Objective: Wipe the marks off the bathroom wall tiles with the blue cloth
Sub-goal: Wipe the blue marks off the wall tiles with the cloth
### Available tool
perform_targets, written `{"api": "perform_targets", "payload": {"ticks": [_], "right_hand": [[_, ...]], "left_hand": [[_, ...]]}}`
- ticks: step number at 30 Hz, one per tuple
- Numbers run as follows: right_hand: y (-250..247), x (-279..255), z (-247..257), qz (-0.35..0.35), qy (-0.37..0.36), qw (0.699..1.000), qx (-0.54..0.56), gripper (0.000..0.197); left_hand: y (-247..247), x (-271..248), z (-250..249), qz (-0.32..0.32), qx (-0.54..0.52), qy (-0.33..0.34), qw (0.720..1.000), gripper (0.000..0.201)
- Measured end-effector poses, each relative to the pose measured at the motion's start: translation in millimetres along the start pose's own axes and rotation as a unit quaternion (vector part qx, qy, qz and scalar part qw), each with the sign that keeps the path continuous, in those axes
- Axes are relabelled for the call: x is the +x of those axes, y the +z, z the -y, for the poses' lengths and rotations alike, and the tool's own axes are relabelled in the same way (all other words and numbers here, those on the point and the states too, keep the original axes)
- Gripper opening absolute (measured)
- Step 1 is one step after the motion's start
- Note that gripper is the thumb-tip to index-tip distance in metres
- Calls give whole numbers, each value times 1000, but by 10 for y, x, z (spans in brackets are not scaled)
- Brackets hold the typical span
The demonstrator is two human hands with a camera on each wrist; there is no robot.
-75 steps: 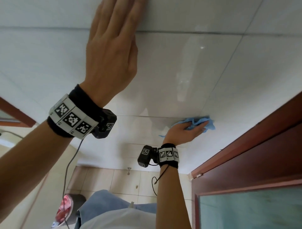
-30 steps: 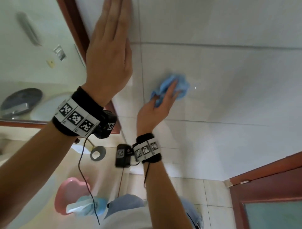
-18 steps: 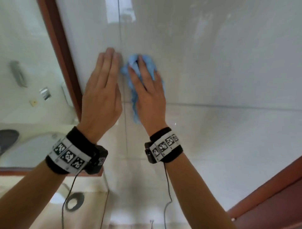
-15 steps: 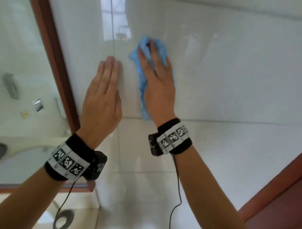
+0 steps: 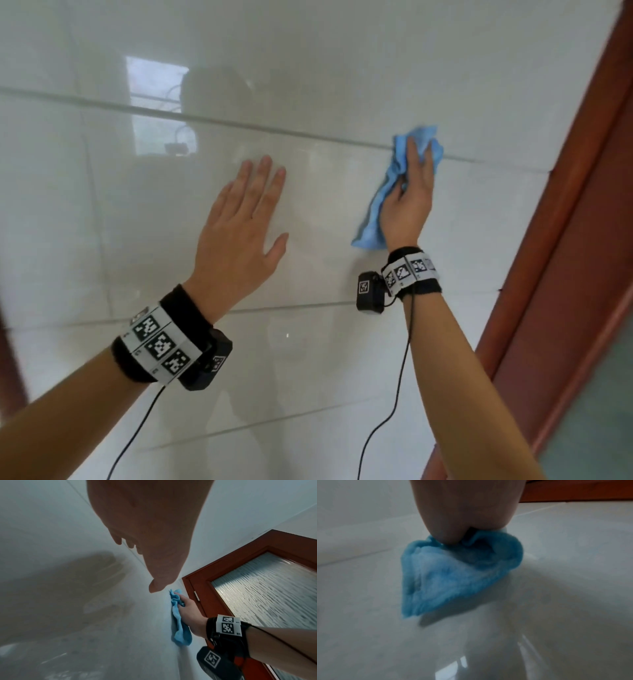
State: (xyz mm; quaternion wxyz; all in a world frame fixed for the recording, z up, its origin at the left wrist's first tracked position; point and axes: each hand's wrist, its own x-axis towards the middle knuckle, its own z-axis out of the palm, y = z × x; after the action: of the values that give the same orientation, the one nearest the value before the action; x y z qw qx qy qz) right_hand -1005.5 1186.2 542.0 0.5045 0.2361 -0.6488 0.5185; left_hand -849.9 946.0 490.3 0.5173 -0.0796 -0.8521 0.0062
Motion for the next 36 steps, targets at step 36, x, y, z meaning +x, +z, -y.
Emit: {"api": "perform_targets", "payload": {"ticks": [36], "right_hand": [[-249, 99, -260, -81, 1, 995, -62, 59]], "left_hand": [[36, 209, 45, -36, 77, -58, 995, 75]]}}
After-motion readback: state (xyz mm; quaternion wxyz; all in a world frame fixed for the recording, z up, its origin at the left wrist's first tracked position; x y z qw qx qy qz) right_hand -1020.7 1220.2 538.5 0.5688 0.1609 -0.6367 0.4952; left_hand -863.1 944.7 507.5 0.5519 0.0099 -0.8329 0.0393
